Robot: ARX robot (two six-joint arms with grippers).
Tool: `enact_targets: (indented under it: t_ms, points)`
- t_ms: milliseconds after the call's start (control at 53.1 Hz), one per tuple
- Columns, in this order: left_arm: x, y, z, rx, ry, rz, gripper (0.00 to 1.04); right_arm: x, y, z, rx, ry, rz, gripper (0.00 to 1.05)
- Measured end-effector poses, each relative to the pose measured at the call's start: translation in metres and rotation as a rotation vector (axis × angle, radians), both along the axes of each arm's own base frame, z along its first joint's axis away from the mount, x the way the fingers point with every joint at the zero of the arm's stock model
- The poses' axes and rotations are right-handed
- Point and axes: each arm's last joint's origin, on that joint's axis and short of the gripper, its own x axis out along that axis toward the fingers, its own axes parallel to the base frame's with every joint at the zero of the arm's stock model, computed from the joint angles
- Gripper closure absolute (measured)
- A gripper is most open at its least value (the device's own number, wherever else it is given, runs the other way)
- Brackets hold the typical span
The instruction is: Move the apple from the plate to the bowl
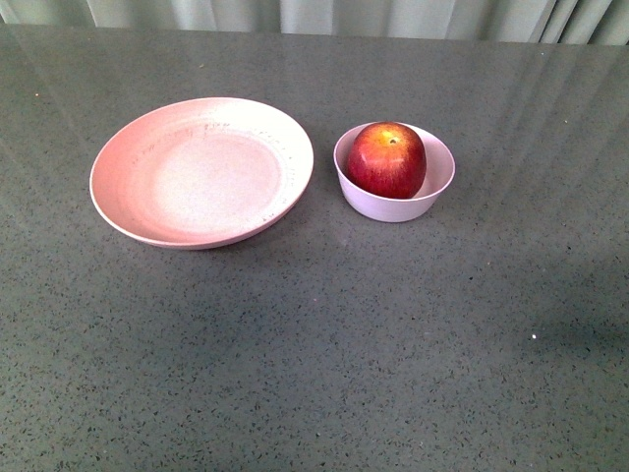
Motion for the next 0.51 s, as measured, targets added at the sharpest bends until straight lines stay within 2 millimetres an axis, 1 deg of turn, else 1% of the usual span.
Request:
enact_targets:
  t_ms: [57,509]
  points:
    - [0.0,0.0,0.0,0.0,0.0,0.0,0.1,0.0,0.0,0.0,0.0,0.0,0.0,0.09]
    - [0.0,0.0,0.0001,0.0,0.0,0.0,0.09,0.0,0.0,0.0,0.0,0.0,0.0,0.09]
